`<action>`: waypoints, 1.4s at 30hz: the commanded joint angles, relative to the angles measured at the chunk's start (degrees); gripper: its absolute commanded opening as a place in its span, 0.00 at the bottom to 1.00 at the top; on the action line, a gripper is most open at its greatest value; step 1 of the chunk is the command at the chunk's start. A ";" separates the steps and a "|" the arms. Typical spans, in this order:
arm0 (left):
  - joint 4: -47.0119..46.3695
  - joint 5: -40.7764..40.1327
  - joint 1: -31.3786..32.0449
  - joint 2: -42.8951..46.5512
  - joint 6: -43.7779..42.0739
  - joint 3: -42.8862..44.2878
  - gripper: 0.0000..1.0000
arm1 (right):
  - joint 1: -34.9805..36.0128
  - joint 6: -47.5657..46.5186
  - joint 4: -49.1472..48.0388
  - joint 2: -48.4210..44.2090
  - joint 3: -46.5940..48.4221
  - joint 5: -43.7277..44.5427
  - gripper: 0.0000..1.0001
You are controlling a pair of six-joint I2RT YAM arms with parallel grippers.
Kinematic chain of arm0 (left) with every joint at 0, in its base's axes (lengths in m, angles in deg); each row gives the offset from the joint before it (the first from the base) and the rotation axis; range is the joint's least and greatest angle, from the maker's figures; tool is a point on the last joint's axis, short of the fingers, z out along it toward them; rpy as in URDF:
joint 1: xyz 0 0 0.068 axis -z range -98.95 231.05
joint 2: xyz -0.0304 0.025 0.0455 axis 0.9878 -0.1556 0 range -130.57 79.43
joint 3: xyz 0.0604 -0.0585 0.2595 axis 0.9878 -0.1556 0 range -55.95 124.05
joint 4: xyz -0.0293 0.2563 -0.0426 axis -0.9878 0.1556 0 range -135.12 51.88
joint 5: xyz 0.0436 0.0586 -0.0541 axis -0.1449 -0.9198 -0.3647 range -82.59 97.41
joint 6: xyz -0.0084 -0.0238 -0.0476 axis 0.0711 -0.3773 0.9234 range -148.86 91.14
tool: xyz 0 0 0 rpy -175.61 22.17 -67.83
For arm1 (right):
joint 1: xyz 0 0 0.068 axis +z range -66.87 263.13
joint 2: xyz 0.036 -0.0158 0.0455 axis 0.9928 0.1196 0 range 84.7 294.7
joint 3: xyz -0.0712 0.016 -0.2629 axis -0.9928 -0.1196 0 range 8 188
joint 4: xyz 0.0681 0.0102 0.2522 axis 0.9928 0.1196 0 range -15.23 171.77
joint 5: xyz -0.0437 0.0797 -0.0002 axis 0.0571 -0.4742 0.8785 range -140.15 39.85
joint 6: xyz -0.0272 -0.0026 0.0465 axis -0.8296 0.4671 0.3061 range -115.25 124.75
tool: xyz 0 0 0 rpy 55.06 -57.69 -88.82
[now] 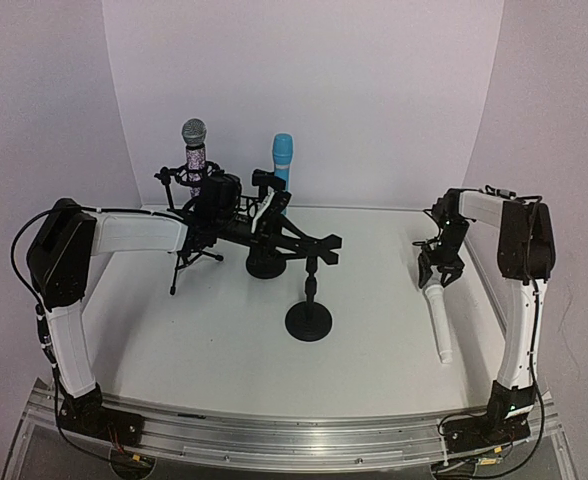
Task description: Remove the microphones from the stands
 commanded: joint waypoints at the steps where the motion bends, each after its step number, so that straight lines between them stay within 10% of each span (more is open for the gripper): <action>1: -3.00 -2.62 -0.31 1.18 1.76 -0.51 0.00 | 0.39 1.68 -2.07 -0.38 -0.47 -0.70 0.94; 11: -4.72 -3.19 -0.14 1.29 4.05 -0.88 0.06 | 3.21 -1.21 -8.00 -10.75 -3.37 -4.56 0.98; 23: -8.52 -1.49 -0.15 1.15 6.60 -1.64 0.71 | 10.71 -4.51 -23.08 -23.96 -13.97 -16.13 0.98; 31: -11.24 -2.43 -0.26 2.86 8.51 -4.00 0.94 | 11.99 1.74 -28.52 -26.65 -20.78 -11.05 0.97; 42: -20.70 -16.75 -0.40 8.21 16.91 -21.07 0.98 | 14.15 15.49 -28.93 -29.88 -33.64 -0.84 0.94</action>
